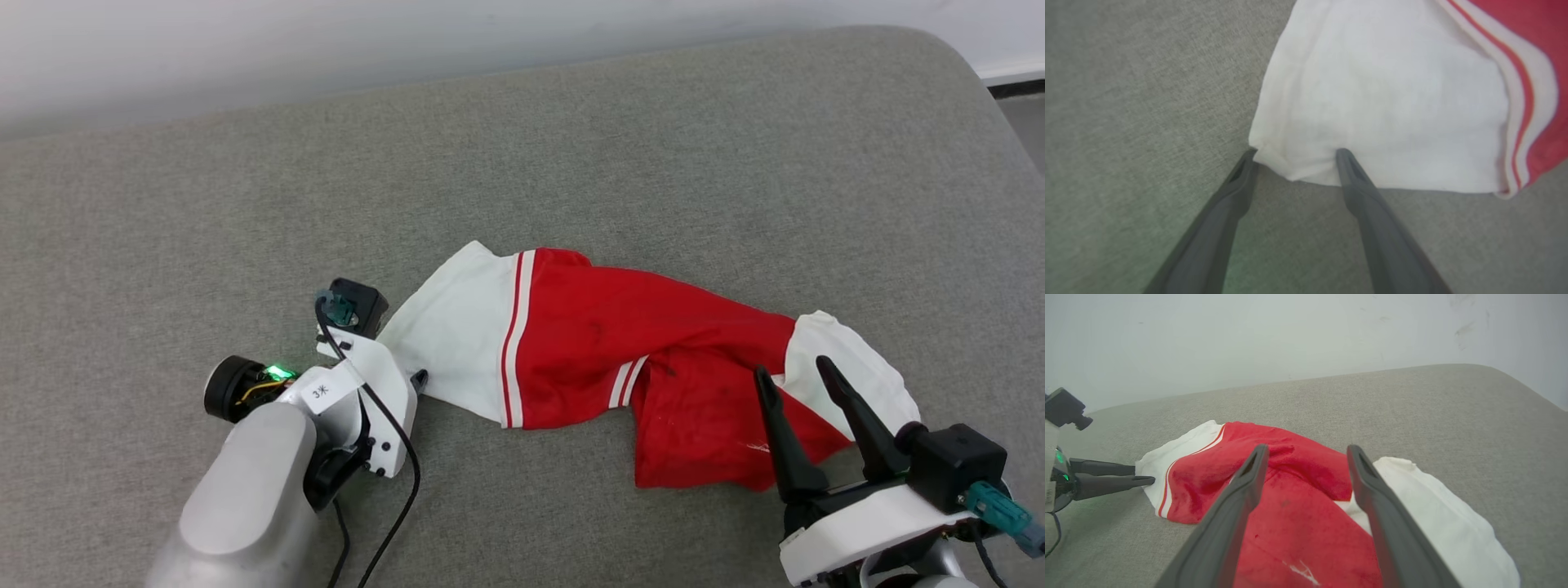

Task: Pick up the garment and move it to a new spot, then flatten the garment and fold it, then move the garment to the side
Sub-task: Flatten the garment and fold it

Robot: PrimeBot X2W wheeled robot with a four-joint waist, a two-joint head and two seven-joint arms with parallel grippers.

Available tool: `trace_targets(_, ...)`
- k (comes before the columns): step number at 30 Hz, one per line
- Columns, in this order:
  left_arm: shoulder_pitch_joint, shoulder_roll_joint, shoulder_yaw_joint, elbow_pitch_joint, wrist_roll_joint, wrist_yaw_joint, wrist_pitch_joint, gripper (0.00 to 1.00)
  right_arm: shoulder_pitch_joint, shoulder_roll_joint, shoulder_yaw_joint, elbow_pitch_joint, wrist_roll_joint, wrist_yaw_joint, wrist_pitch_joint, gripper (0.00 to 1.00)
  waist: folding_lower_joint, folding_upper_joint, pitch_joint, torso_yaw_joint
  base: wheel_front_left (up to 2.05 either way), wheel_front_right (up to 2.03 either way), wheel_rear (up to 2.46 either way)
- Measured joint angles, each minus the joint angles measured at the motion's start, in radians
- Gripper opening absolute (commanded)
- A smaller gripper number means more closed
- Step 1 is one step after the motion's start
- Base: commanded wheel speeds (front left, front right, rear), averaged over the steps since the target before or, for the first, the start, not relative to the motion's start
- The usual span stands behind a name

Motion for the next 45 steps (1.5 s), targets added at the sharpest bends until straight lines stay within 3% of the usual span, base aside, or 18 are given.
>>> trace_targets(1,-0.008,0.006,-0.014,0.001,-0.011,0.0,0.021,0.8,0.0,0.001,0.0,0.007,0.006,0.0,-0.004,1.0,0.0,0.0,0.006,-0.006,0.0,0.0,0.0)
trace_targets(2,-0.015,0.014,-0.03,0.0,-0.022,0.001,0.041,0.36,-0.001,0.001,0.001,0.014,0.013,0.0,-0.009,1.0,-0.0001,0.0,0.012,-0.011,0.0,0.0,0.0)
trace_targets(3,-0.021,0.024,-0.044,-0.003,-0.034,0.002,0.052,0.0,-0.001,0.001,0.002,0.02,0.018,0.0,-0.015,1.0,-0.0002,0.0,0.017,-0.016,0.0,0.0,0.0)
trace_targets(6,-0.034,0.046,-0.079,-0.013,-0.061,0.002,0.069,0.0,-0.009,0.001,0.006,0.034,0.035,0.0,-0.027,1.0,-0.0001,0.0,0.024,-0.023,0.0,0.0,0.0)
trace_targets(11,-0.024,0.068,-0.072,-0.031,-0.053,0.013,-0.018,0.0,-0.017,0.001,0.002,0.046,0.045,0.0,-0.04,1.0,0.0001,-0.0001,0.013,-0.016,0.0,0.0,0.0)
trace_targets(18,0.022,0.155,0.013,-0.161,-0.061,0.079,-0.102,0.0,0.002,0.002,-0.052,0.039,0.052,0.0,-0.037,1.0,0.0001,-0.0001,-0.023,0.025,0.0,0.0,0.0)
trace_targets(30,0.324,0.24,0.171,-0.467,-0.151,0.239,-0.073,0.0,0.03,0.002,-0.137,0.014,0.05,0.0,-0.001,1.0,0.0001,-0.0001,-0.077,0.136,0.0,0.0,0.0)
trace_targets(36,0.501,0.207,0.203,-0.492,-0.206,0.29,-0.081,0.0,0.035,0.002,-0.163,0.018,0.049,0.0,0.03,1.0,0.0,0.0,-0.101,0.172,0.0,0.0,0.0)
trace_targets(42,0.54,0.137,0.183,-0.449,-0.23,0.288,-0.138,0.0,0.044,0.002,-0.155,0.025,0.044,0.0,0.068,1.0,0.0,0.0,-0.116,0.188,0.0,0.0,0.0)
trace_targets(43,0.539,0.133,0.183,-0.438,-0.228,0.288,-0.154,0.26,0.044,0.002,-0.151,0.025,0.044,0.0,0.072,1.0,0.0,0.0,-0.119,0.189,0.0,0.0,0.0)
trace_targets(44,0.535,0.13,0.182,-0.428,-0.225,0.287,-0.172,0.83,0.045,0.002,-0.146,0.024,0.042,0.0,0.079,1.0,0.0,-0.0001,-0.122,0.19,0.0,0.0,0.0)
trace_targets(45,0.528,0.126,0.181,-0.42,-0.222,0.28,-0.19,1.0,0.045,0.002,-0.141,0.023,0.039,0.0,0.087,1.0,0.0,0.0,-0.126,0.19,0.0,0.0,0.0)
